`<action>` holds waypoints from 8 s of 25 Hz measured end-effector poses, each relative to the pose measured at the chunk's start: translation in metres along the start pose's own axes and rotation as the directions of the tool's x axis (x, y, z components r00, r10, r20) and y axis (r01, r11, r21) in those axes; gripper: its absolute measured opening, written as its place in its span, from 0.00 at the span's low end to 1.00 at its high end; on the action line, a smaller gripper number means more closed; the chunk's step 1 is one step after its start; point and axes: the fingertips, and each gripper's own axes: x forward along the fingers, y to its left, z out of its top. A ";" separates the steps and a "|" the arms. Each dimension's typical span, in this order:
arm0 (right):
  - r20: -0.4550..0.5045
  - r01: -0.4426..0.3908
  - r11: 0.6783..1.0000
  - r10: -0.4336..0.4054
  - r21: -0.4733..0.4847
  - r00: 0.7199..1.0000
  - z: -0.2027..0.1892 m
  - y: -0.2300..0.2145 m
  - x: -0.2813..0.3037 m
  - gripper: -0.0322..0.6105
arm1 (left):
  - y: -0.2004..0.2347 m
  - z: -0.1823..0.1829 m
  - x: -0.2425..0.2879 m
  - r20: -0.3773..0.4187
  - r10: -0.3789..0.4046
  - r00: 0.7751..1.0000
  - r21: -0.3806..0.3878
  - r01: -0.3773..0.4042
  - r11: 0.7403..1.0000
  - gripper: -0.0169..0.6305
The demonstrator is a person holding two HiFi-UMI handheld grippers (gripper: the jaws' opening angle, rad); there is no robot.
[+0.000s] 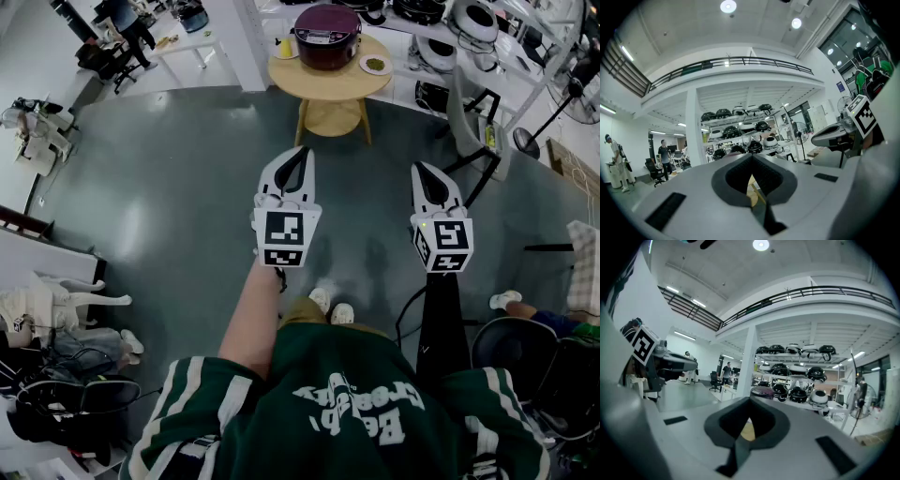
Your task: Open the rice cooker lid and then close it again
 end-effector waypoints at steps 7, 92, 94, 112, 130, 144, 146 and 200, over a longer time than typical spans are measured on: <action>0.018 0.005 1.000 -0.006 0.025 1.000 0.006 0.003 -0.001 0.05 | 0.002 0.003 -0.007 -0.005 -0.005 1.000 0.003 0.005 1.000 0.03; -0.135 -0.155 0.984 0.165 0.084 0.977 0.009 -0.110 0.688 0.36 | 0.300 -0.080 0.602 0.002 -0.244 0.970 -0.009 0.244 0.970 0.03; -0.179 -0.191 0.978 0.203 0.081 0.963 0.002 -0.102 0.695 0.36 | 0.301 -0.082 0.607 0.001 -0.254 0.967 -0.011 0.254 0.967 0.03; -0.612 -0.334 0.938 0.320 0.095 0.724 -0.068 -0.057 0.741 0.35 | 0.322 -0.110 0.670 -0.020 -0.429 0.903 -0.057 0.428 0.902 0.03; -0.679 -0.271 0.958 0.262 0.096 0.686 -0.076 -0.066 0.746 0.34 | 0.334 -0.117 0.692 -0.004 -0.482 0.876 -0.069 0.481 0.874 0.03; -0.669 -0.176 0.973 0.229 0.146 0.707 -0.079 -0.069 0.748 0.32 | 0.334 -0.116 0.705 0.007 -0.488 0.873 -0.089 0.486 0.869 0.03; -0.666 -0.171 0.974 0.227 0.151 0.711 -0.080 -0.070 0.747 0.32 | 0.335 -0.117 0.706 0.005 -0.485 0.874 -0.089 0.484 0.871 0.03; -0.037 0.055 0.992 -0.051 0.114 0.998 0.133 -0.289 0.833 0.25 | 0.363 -0.004 0.834 0.027 -0.313 0.950 -0.033 0.313 0.949 0.03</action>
